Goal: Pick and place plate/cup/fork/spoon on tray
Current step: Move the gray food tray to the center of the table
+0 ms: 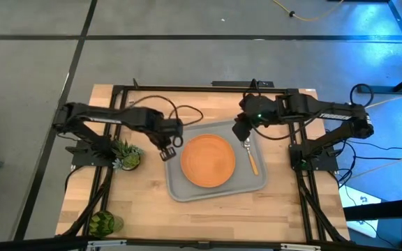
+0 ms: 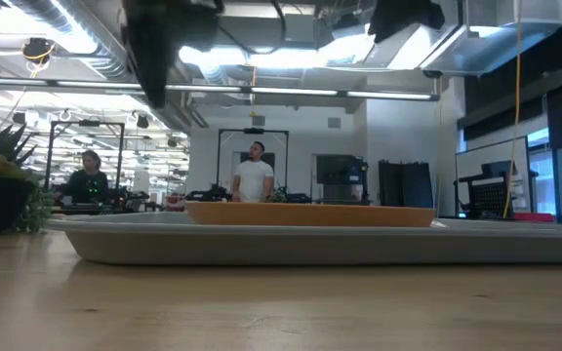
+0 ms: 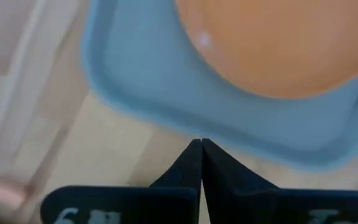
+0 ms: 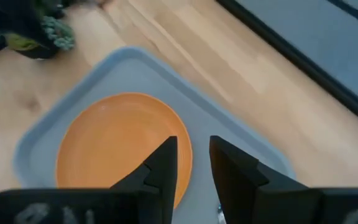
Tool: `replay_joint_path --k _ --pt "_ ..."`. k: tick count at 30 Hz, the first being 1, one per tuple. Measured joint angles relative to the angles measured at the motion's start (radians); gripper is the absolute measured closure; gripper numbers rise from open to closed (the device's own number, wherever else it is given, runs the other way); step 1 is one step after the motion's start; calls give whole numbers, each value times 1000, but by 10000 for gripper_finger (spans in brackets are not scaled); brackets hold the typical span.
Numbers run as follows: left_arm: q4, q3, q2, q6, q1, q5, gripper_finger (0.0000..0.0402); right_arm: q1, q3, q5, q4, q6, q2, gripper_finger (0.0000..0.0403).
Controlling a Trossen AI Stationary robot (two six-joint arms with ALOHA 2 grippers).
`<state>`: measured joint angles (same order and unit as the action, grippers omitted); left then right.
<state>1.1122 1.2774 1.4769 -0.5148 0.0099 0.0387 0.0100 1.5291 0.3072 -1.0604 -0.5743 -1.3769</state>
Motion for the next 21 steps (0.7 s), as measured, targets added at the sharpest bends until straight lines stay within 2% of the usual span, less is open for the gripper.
replay_joint_path --k 3,8,11,16,21 --pt "-97 -73 11 -4 -6 18 401 -12 17 -17 0 12 0 304" --pt "-137 -180 11 -75 -3 131 401 -36 19 -21 -3 10 0 304" --pt "-195 -242 11 -83 -2 135 401 -44 19 -21 -5 4 0 304" --pt "-416 -364 11 -85 -5 133 401 -48 19 -21 -6 -1 0 304" --pt "-482 -416 11 -86 -3 206 401 -47 19 -21 -6 -23 0 304"
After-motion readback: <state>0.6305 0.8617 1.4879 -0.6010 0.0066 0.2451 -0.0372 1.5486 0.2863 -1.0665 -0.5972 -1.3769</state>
